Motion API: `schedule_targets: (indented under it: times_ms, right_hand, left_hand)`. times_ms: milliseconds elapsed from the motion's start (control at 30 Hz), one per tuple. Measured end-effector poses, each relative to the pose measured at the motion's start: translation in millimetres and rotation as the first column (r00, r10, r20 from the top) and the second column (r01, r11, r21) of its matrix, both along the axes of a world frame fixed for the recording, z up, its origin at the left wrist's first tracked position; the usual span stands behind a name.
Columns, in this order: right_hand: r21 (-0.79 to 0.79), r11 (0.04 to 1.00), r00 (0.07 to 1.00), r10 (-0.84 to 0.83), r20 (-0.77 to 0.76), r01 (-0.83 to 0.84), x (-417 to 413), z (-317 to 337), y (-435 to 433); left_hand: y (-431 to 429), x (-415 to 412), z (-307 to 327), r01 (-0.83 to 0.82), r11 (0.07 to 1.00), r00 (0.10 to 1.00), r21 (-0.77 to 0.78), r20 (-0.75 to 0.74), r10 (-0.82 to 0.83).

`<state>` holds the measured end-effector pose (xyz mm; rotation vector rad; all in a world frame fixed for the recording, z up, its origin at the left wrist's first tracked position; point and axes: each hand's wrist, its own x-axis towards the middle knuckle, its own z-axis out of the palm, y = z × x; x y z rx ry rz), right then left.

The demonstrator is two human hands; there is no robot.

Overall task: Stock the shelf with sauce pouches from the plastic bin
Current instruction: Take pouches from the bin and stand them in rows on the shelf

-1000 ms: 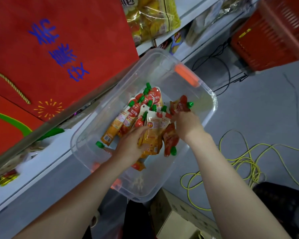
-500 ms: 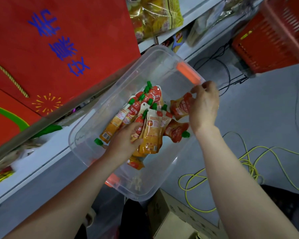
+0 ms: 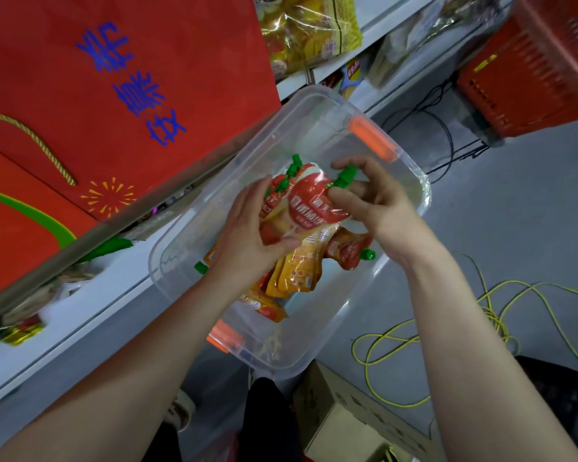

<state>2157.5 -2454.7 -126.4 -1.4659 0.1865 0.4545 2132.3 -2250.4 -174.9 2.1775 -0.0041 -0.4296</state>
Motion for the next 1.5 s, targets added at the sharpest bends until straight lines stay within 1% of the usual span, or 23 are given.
schedule_targets:
  times_ms: [67, 100, 133, 167, 200, 233, 267, 300, 333, 400, 500, 600, 667, 700, 767, 867, 967, 1033, 1100, 1167, 1233, 1333, 1500]
  right_hand:
    - [0.112, 0.994, 0.995, 0.015, -0.098, -0.004, 3, -4, 4]
    - [0.046, 0.999, 0.991, -0.009, -0.135, 0.016, 5, -12, 4]
    - [-0.125, 0.992, 0.985, -0.022, -0.172, 0.0, 7, -21, 3]
    - [-0.399, 0.912, 0.978, 0.009, -0.21, -0.094, 9, -30, 1]
    - [-0.663, 0.695, 0.951, 0.101, -0.293, -0.278, 8, -41, -2]
    - [-0.8, 0.379, 0.885, 0.19, -0.425, -0.465, 5, -52, -3]
    - [-0.815, 0.113, 0.811, 0.243, -0.532, -0.568, 0, -61, -1]
    - [-0.797, -0.025, 0.763, 0.276, -0.585, -0.603, -5, -68, 3]
    - [-0.796, -0.059, 0.749, 0.302, -0.59, -0.603, -9, -73, 8]
    - [-0.83, 0.014, 0.79, 0.315, -0.526, -0.558, -8, -73, 13]
    - [-0.868, 0.197, 0.88, 0.243, -0.408, -0.456, 1, -60, 11]
    - [-0.839, 0.307, 0.888, 0.256, -0.381, -0.449, 5, -31, 11]
    - [-0.776, 0.393, 0.863, 0.333, -0.38, -0.493, 8, -8, 12]
    - [-0.747, 0.411, 0.84, 0.394, -0.373, -0.523, 12, 2, 15]
    - [-0.746, 0.371, 0.787, 0.528, -0.32, -0.553, 24, 11, 26]
    - [-0.839, 0.355, 0.797, 0.587, -0.145, -0.414, 42, -6, 54]
    - [-0.901, 0.411, 0.918, 0.394, 0.038, -0.139, 47, -47, 70]
    - [-0.881, 0.468, 0.986, 0.167, 0.004, -0.076, 36, -74, 74]
    - [-0.826, 0.557, 0.988, -0.057, -0.142, -0.087, 19, -97, 80]
    - [-0.771, 0.632, 0.929, -0.238, -0.283, -0.073, 2, -110, 88]
    - [-0.77, 0.638, 0.863, -0.378, -0.334, -0.018, -8, -121, 95]
    - [-0.791, 0.606, 0.722, -0.583, -0.373, 0.081, -5, -132, 102]
    - [-0.848, 0.492, 0.524, -0.784, -0.333, 0.196, -8, -131, 111]
  left_hand:
    - [2, 5, 5, 0.008, 0.999, 0.999, 0.052, -0.054, -0.005]
    - [3, 5, 7, 0.002, 0.997, 0.996, 0.079, -0.085, 0.005]
    - [5, 3, 6, -0.018, 0.996, 0.994, 0.093, -0.101, 0.027]
    - [7, 0, 6, -0.048, 0.994, 0.993, 0.099, -0.107, 0.058]
    - [10, -4, 5, -0.088, 0.992, 0.989, 0.09, -0.111, 0.097]
    - [13, -7, 5, -0.131, 0.989, 0.983, 0.071, -0.12, 0.139]
    - [17, -9, 5, -0.168, 0.984, 0.976, 0.055, -0.134, 0.174]
    - [21, -11, 5, -0.193, 0.98, 0.97, 0.046, -0.144, 0.198]
    - [25, -13, 5, -0.212, 0.976, 0.964, 0.038, -0.156, 0.216]
    - [34, -17, 5, -0.246, 0.969, 0.954, 0.015, -0.172, 0.245]
    - [47, -23, 11, -0.282, 0.959, 0.945, 0.004, -0.169, 0.279]
    - [58, -28, 18, -0.301, 0.953, 0.942, 0.024, -0.15, 0.301]
    - [64, -31, 22, -0.316, 0.948, 0.936, 0.021, -0.157, 0.316]
    - [67, -32, 24, -0.321, 0.947, 0.934, 0.021, -0.162, 0.32]
    - [71, -33, 25, -0.331, 0.944, 0.928, 0.021, -0.173, 0.329]
    - [75, -33, 26, -0.356, 0.934, 0.918, 0.017, -0.18, 0.353]
    - [79, -31, 25, -0.392, 0.92, 0.904, 0.017, -0.177, 0.389]
    - [83, -30, 25, -0.415, 0.91, 0.896, 0.021, -0.166, 0.412]
    - [87, -30, 23, -0.441, 0.898, 0.885, 0.016, -0.16, 0.437]
    - [89, -31, 22, -0.439, 0.898, 0.885, 0.018, -0.16, 0.436]
    - [90, -32, 20, -0.421, 0.907, 0.894, 0.021, -0.157, 0.419]
    - [92, -31, 17, -0.415, 0.91, 0.898, 0.019, -0.15, 0.413]
    - [97, -31, 17, -0.395, 0.918, 0.903, -0.015, -0.188, 0.386]
